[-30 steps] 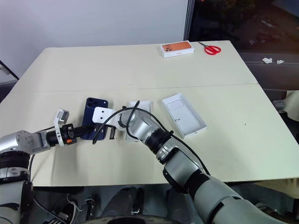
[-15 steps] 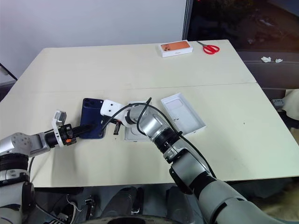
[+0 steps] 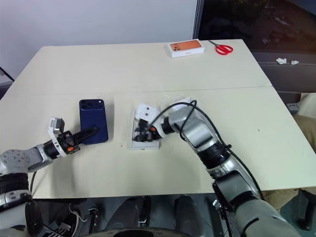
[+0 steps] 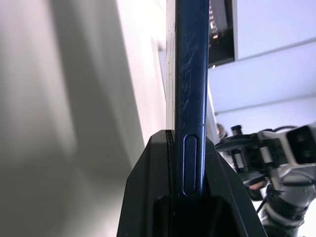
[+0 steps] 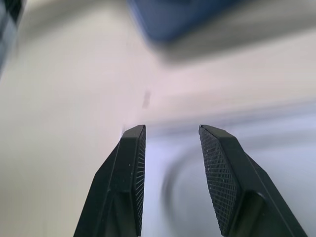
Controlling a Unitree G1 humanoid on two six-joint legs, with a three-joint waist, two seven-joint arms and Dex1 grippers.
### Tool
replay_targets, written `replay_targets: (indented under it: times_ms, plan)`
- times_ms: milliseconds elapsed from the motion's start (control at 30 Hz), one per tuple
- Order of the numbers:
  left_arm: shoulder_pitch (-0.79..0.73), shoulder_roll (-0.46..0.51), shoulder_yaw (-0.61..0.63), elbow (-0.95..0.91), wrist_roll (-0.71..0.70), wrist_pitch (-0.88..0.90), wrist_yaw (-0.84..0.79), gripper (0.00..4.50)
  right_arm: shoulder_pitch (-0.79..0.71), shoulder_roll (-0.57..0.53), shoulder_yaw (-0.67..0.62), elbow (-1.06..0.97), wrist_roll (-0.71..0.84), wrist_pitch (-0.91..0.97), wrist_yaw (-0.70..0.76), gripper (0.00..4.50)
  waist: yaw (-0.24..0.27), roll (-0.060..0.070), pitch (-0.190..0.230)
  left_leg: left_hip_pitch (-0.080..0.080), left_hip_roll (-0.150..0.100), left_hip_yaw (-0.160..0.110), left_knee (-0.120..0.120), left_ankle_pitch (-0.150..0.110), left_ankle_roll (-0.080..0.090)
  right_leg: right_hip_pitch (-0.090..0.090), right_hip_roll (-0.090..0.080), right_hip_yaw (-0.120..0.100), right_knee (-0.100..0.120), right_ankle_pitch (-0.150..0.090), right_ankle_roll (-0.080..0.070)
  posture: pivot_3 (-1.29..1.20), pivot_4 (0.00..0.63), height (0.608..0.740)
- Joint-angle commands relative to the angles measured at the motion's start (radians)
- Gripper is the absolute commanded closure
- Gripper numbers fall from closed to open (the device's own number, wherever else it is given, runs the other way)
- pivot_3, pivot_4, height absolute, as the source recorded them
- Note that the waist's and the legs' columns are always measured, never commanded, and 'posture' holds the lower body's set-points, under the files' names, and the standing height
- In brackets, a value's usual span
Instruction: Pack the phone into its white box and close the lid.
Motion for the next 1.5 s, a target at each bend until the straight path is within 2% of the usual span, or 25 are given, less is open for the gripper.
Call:
replay_targets:
  times_ms: [33,133,367,867,967,1300,1500]
  plan:
    - [-0.005,0.000,0.045,-0.097,-0.072,-0.006,0.015,4.50,0.027,-0.037,0.022,-0.094,0.029,-0.040,0.037,2.74,-0.001,-0.002,0.002,0.000,0.001,0.000,0.000,0.000,-0.001,0.000,0.000,0.000,0.000,0.000,0.000,0.00,0.150,0.740]
    - [-0.003,-0.011,0.044,-0.122,-0.103,0.026,0.042,4.50,0.057,-0.080,0.071,-0.073,-0.032,-0.133,0.021,2.74,0.000,-0.003,0.002,0.000,0.002,0.000,0.000,0.001,-0.001,0.000,0.001,0.000,0.000,0.000,0.000,0.00,0.150,0.740]
    - [0.008,-0.015,0.037,-0.125,-0.132,0.041,0.071,4.50,0.048,-0.069,0.084,-0.007,-0.080,-0.196,-0.035,2.74,0.002,-0.006,0.004,0.000,0.002,0.000,0.000,0.001,-0.001,0.001,0.001,-0.001,0.000,0.000,0.000,0.00,0.150,0.740]
    - [0.010,-0.004,0.017,-0.105,-0.139,0.034,0.070,4.50,0.064,-0.075,0.102,-0.016,-0.094,-0.209,-0.023,2.74,0.003,-0.006,0.005,0.000,0.001,0.000,0.000,0.001,-0.002,0.001,0.001,-0.001,0.000,0.000,0.000,0.00,0.150,0.740]
    - [0.008,-0.005,0.015,-0.103,-0.141,0.034,0.071,4.50,0.060,-0.069,0.105,-0.014,-0.095,-0.206,-0.025,3.53,0.002,-0.007,0.005,0.001,0.001,0.000,0.000,0.001,-0.002,0.001,0.001,-0.001,0.000,0.000,0.000,0.00,0.150,0.740]
    - [0.010,0.003,0.019,-0.100,-0.149,0.041,0.073,4.50,0.058,-0.051,0.106,-0.008,-0.102,-0.205,-0.037,3.53,0.001,-0.007,0.005,0.001,0.002,0.000,0.000,0.001,-0.002,0.002,0.001,-0.001,0.000,0.000,0.000,0.00,0.150,0.740]
    - [0.010,0.006,0.023,-0.094,-0.153,0.040,0.073,4.50,0.043,0.046,0.122,0.027,-0.104,-0.200,-0.089,3.53,-0.003,-0.007,0.005,0.002,0.002,0.000,0.000,0.002,-0.003,0.002,0.002,-0.001,0.000,0.000,0.000,0.00,0.150,0.740]
